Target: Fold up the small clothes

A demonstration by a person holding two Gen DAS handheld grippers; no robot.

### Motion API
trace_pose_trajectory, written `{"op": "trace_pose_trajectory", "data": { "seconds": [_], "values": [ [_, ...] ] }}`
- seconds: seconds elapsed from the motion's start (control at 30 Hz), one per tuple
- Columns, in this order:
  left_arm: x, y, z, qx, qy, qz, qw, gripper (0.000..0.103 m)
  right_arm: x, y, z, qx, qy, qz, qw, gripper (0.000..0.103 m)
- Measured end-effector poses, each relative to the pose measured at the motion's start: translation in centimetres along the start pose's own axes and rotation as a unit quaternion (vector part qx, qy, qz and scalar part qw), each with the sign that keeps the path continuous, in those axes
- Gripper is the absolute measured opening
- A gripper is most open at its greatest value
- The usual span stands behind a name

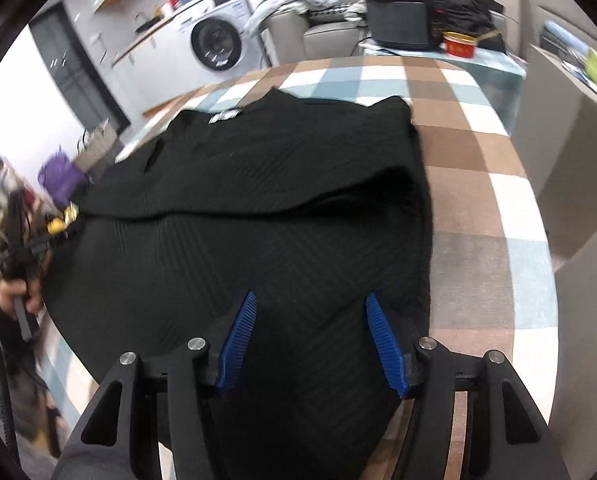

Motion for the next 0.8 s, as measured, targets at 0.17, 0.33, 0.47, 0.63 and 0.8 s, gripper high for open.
{"op": "trace_pose_trajectory", "data": {
  "seconds": [0.17, 0.33, 0.47, 0.63, 0.8],
  "values": [
    [-1.3, -1.2, -0.8, 0.001, 0.009, -0.003, 1.0, 0.03, -1.1, -0.3, 0.7, -0.019, -0.021, 0.006, 1.0, 0.054],
    [-3.5, -3.1, -1.2, 0.005, 0.011, -0.005, 0.9999, 0.03, -2.6, -1.1, 0.5, -0.017, -0.02, 0.007, 1.0, 0.054],
    [-5.7, -4.9, -1.3, 0.007, 0.01, -0.003, 0.9999, 0.03, -4.5, -2.3, 0.6, -0.009, -0.016, 0.009, 1.0, 0.054],
    [-7.8, -6.8, -1.6, 0.011, 0.013, -0.003, 0.9998, 0.03, -6.5, -3.8, 0.5, 0.003, -0.007, 0.007, 1.0, 0.054],
    [-8.3, -7.5, -1.5, 0.016, 0.008, 0.001, 0.9998, 0.033, -6.6, -4.2, 0.3, 0.008, 0.011, 0.004, 1.0, 0.054]
  ]
}}
Point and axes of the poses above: each gripper's, at about its wrist camera, not at the fingertips, and y roughly the way its jaws point, z to its left, x to its top, the point moved 3 cm from there along y, roughly the way its jaws point, and after that the axes turned 3 degrees about x, right-handed, at the moved point
